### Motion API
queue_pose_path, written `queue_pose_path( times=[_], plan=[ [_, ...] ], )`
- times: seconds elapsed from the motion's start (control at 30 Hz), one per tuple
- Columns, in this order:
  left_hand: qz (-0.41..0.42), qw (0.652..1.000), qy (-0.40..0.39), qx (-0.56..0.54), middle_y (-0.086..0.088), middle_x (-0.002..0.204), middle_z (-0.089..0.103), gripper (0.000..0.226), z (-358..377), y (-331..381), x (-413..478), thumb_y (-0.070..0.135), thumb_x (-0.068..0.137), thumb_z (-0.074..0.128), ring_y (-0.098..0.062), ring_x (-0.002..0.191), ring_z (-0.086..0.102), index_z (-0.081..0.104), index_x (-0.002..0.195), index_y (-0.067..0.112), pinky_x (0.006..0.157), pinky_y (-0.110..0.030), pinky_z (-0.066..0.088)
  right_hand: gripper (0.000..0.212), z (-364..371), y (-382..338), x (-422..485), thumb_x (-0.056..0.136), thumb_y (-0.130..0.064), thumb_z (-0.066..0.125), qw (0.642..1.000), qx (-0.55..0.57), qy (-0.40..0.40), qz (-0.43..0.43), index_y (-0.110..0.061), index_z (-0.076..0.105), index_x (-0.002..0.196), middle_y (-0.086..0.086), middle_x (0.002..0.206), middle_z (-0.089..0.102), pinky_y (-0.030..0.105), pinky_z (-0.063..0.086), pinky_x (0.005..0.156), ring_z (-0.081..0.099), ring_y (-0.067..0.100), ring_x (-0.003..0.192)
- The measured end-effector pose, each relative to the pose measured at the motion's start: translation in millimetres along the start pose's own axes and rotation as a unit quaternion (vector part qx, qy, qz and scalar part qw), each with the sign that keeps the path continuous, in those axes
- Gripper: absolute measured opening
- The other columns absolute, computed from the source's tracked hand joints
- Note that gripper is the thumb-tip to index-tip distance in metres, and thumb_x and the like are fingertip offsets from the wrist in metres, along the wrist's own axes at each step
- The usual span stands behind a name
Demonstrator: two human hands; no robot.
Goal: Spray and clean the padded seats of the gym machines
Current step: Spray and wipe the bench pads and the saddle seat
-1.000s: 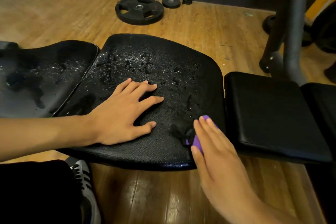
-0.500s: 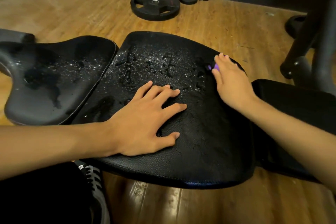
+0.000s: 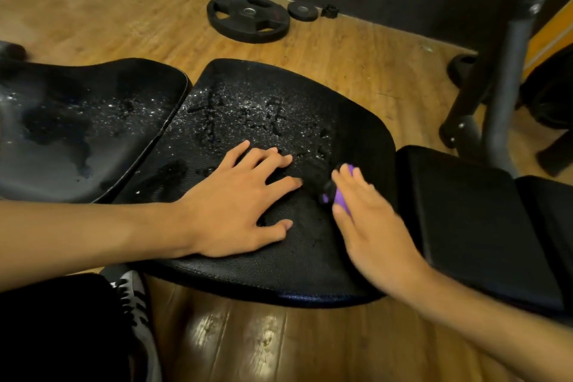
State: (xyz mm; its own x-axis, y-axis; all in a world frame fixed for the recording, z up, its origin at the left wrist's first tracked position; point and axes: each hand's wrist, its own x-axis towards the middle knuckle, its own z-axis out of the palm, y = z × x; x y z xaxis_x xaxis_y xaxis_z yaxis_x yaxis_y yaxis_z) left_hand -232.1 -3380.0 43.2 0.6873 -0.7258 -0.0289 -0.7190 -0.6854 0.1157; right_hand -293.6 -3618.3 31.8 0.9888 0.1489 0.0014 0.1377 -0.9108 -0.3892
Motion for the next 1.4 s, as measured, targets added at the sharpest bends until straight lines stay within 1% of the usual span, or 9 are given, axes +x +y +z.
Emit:
queue_pose_path(
  times=[0.13,0.27,0.53,0.73,0.9,1.1,1.23,1.3,1.4],
  plan=[
    [0.0,1.0,0.002,0.002,-0.002,0.164,0.027,0.073,0,0,-1,0.071,0.092,0.024,-0.024,0.153,0.019,0.035,0.155,0.035,0.126,-0.053,0.009,0.056,-2,-23,-67,0.101,-0.051,0.015,0.995,-0.01,-0.071,-0.072,-0.04,0.006,0.155,-0.026,0.161,-0.004,0.016,-0.003,0.12,-0.012,-0.011,0.146],
    [0.001,1.0,0.008,0.007,-0.003,0.162,0.031,0.073,0,-1,0,0.071,0.092,0.025,-0.025,0.152,0.022,0.037,0.154,0.034,0.126,-0.053,0.011,0.055,-6,-1,-34,0.105,-0.035,0.034,0.992,-0.038,-0.062,-0.106,-0.026,0.021,0.158,-0.015,0.164,0.009,0.021,0.006,0.123,0.001,-0.004,0.151],
    [0.002,1.0,0.01,-0.009,-0.001,0.157,0.034,0.069,1,-1,2,0.07,0.092,0.032,-0.023,0.15,0.024,0.042,0.15,0.035,0.126,-0.052,0.009,0.053,-24,57,114,0.109,-0.02,0.035,0.999,-0.031,0.008,0.032,-0.008,0.021,0.158,0.009,0.166,0.013,0.042,0.008,0.126,0.004,0.026,0.154],
    [0.004,1.0,0.011,-0.009,-0.001,0.154,0.037,0.067,0,-1,2,0.069,0.091,0.035,-0.024,0.145,0.029,0.045,0.147,0.034,0.126,-0.051,0.009,0.051,-45,60,164,0.109,-0.028,0.036,0.994,0.015,-0.013,0.11,-0.026,0.024,0.158,0.009,0.166,0.012,0.037,0.012,0.121,0.014,0.032,0.153],
    [0.005,1.0,0.008,-0.007,-0.001,0.153,0.037,0.068,-1,-2,2,0.07,0.091,0.032,-0.024,0.144,0.03,0.045,0.148,0.034,0.126,-0.051,0.009,0.055,-30,50,104,0.108,-0.02,0.039,1.0,0.002,-0.028,0.012,-0.02,0.019,0.159,0.002,0.167,0.008,0.028,-0.002,0.121,-0.001,0.014,0.154],
    [0.004,1.0,0.012,-0.006,-0.002,0.153,0.037,0.07,-1,0,1,0.069,0.091,0.029,-0.023,0.145,0.029,0.044,0.149,0.033,0.126,-0.051,0.01,0.054,-16,17,-44,0.105,-0.037,0.037,0.987,0.02,-0.081,-0.136,-0.028,0.027,0.157,-0.014,0.165,0.015,0.023,0.005,0.124,0.005,0.0,0.152],
    [0.005,1.0,0.013,-0.007,-0.003,0.156,0.037,0.069,0,0,1,0.069,0.092,0.03,-0.023,0.147,0.028,0.044,0.149,0.033,0.126,-0.05,0.01,0.054,-20,23,-71,0.107,-0.037,0.036,0.975,-0.016,-0.118,-0.188,-0.031,0.022,0.158,-0.018,0.166,0.012,0.024,0.007,0.122,0.009,0.004,0.153],
    [0.002,1.0,0.012,-0.005,-0.002,0.156,0.036,0.069,1,0,1,0.069,0.092,0.03,-0.024,0.147,0.028,0.043,0.149,0.033,0.126,-0.05,0.01,0.054,-21,32,-55,0.105,-0.037,0.038,0.976,-0.017,-0.102,-0.19,-0.025,0.028,0.157,-0.013,0.165,0.019,0.026,0.011,0.123,0.014,0.006,0.152],
    [0.0,1.0,0.01,-0.005,-0.002,0.157,0.034,0.069,0,0,1,0.069,0.092,0.029,-0.024,0.147,0.027,0.042,0.15,0.034,0.126,-0.049,0.008,0.052,-24,48,-7,0.104,-0.036,0.036,0.994,0.043,-0.055,-0.086,-0.026,0.028,0.154,-0.009,0.163,0.021,0.029,0.009,0.125,0.01,0.005,0.152]
  ],
)
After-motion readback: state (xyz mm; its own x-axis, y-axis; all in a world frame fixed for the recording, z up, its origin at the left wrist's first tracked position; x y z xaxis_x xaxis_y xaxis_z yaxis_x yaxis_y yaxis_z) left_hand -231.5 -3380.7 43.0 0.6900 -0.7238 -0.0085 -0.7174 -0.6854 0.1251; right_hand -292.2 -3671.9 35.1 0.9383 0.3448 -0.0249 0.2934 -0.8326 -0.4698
